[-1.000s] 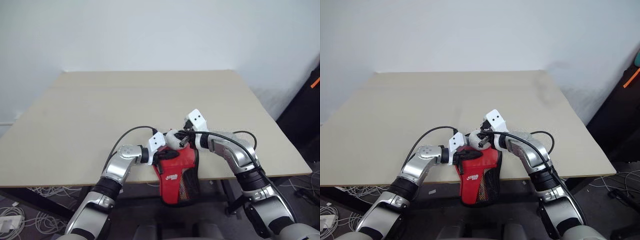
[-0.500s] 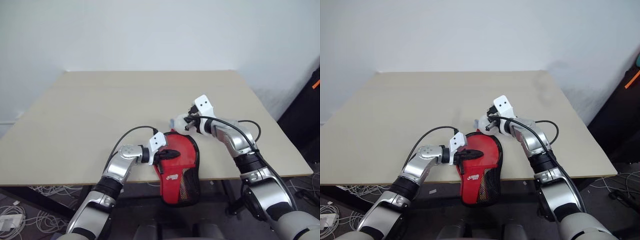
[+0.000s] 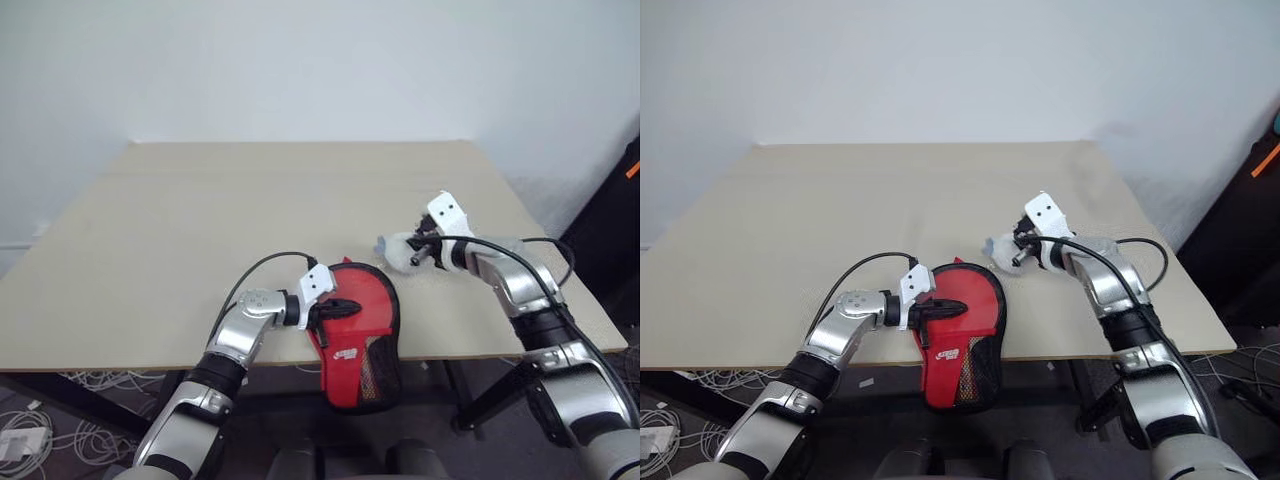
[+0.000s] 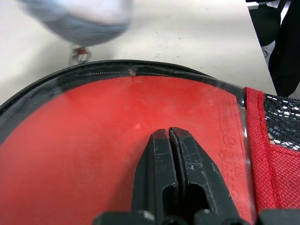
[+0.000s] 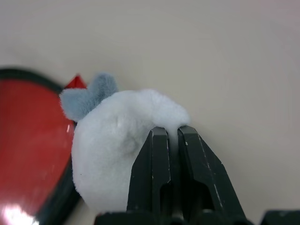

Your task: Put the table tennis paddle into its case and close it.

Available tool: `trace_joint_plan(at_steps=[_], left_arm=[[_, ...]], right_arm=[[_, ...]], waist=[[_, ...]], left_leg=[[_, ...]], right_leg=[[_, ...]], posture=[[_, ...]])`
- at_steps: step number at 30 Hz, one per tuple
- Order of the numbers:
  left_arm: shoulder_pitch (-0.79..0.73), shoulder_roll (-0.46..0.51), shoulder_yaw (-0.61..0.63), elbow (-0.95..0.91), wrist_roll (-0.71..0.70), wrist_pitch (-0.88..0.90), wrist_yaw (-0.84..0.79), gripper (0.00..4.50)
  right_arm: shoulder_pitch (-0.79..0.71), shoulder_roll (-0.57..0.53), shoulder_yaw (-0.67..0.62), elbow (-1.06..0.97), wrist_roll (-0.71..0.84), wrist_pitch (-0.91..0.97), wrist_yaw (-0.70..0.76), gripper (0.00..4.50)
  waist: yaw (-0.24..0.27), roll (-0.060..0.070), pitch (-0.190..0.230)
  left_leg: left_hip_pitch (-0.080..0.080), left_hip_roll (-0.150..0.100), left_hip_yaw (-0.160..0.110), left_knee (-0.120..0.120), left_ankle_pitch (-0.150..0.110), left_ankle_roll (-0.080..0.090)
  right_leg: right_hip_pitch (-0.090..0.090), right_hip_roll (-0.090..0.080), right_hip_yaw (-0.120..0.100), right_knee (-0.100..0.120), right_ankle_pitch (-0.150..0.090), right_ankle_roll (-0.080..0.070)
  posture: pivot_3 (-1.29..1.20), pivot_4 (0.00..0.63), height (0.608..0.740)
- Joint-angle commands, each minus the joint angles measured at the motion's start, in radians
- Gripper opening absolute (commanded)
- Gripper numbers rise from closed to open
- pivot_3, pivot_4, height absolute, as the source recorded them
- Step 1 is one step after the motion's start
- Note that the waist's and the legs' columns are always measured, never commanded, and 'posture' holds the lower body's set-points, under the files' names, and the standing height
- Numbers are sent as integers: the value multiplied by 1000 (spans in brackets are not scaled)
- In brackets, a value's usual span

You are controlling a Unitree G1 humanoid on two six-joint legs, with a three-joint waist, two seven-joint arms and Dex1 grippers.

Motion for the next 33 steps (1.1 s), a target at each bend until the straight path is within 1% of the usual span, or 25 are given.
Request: trace_joint_plan(at_steps=[1,4,10,15,19,23,33], left_arm=[[21,7,-31,63,56,18,9,0],[14,4,-30,72,57,15,9,0],[-2,2,-33,99,60,3,6,0],[-10,0,-33,116,57,-6,0,0],[-19,-3,-31,130,56,-14,-2,0],[-26,-4,-31,142,57,-18,-6,0],[-31,-4,-28,153,55,-19,-8,0]], right_arm=[[17,-74,-28,-127,6,24,52,31],[64,-128,-42,-201,26,47,100,31],[195,-255,-107,-384,127,111,208,31],[294,-347,-156,-526,241,158,310,31],[376,-419,-177,-617,321,159,394,31],[417,-459,-191,-651,350,157,412,31],[483,-519,-233,-702,409,156,426,31]], waist=[[0,0,0],[2,1,0],[11,1,0],[22,0,0],[24,0,1],[24,0,1],[27,-1,1]], left_leg=[[0,0,0,0,0,0],[0,0,0,1,0,1],[0,-1,0,3,-2,2],[0,0,0,3,-2,2],[0,0,0,5,-4,3],[0,0,0,6,-4,3],[0,0,0,7,-5,3]], right_leg=[[0,0,0,0,0,0],[1,0,0,0,-2,-2],[1,-1,0,0,-2,-2],[1,-1,0,-1,-2,-2],[1,-1,0,-2,-3,-1],[0,-1,0,-2,-3,-1],[0,-1,0,-2,-3,0]], posture=[[0,0,740],[0,0,740],[0,0,740],[0,0,740],[0,0,740],[0,0,740],[0,0,740]])
